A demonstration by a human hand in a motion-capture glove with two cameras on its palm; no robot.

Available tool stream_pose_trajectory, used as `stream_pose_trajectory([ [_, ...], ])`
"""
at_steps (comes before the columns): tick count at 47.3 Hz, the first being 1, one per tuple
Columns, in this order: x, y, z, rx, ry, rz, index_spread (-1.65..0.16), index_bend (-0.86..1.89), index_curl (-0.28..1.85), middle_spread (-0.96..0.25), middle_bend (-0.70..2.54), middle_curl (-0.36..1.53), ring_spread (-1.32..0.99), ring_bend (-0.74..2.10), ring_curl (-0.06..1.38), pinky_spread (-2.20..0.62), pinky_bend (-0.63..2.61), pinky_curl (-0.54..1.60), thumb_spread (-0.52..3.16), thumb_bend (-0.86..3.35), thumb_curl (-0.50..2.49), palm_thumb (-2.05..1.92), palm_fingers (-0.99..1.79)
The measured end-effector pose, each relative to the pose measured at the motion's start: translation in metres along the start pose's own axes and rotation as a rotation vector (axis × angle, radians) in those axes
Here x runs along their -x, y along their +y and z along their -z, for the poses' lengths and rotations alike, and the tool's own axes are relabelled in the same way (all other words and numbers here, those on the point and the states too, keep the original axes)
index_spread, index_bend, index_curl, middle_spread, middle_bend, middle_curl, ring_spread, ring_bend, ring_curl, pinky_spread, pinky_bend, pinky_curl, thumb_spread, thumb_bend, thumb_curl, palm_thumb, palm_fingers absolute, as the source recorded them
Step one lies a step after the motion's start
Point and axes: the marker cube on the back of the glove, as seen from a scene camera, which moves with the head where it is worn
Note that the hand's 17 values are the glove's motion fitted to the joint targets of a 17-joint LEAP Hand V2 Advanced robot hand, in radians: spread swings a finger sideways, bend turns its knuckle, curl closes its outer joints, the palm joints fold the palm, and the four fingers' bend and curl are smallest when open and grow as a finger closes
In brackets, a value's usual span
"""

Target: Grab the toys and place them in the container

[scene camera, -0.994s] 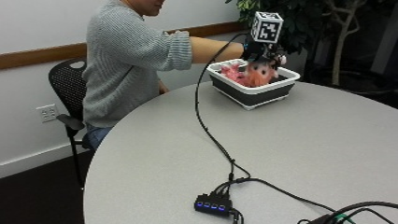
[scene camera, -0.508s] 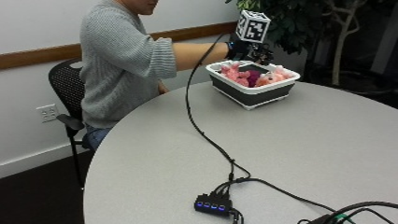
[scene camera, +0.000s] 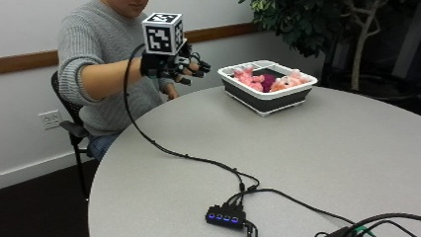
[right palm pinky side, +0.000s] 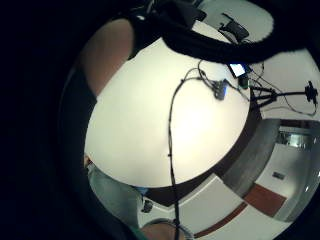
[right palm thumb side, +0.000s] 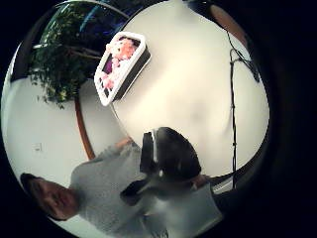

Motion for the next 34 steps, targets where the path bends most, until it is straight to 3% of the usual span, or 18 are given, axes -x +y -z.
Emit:
stream_pose_trajectory([
  [10, 0.040, 0.107, -0.061, -0.122, 0.016, 0.050, -0.35, 0.22, 0.40, -0.13, 0.14, 0.26, -0.05, 0.16, 0.21, 0.04, 0.69, 0.31, 1.32, -0.02, 0.33, -0.02, -0.11],
  [18, 0.062, 0.186, -0.129, -0.165, -0.054, -0.051, -0.36, 0.22, 0.41, -0.13, 0.15, 0.26, -0.05, 0.16, 0.21, 0.05, 0.67, 0.32, 1.33, -0.03, 0.32, -0.02, -0.09],
  [34, 0.065, 0.210, -0.152, -0.123, 0.000, -0.057, -0.37, 0.25, 0.44, -0.14, 0.15, 0.26, -0.06, 0.16, 0.20, 0.05, 0.65, 0.32, 1.34, -0.02, 0.30, -0.03, -0.08],
])
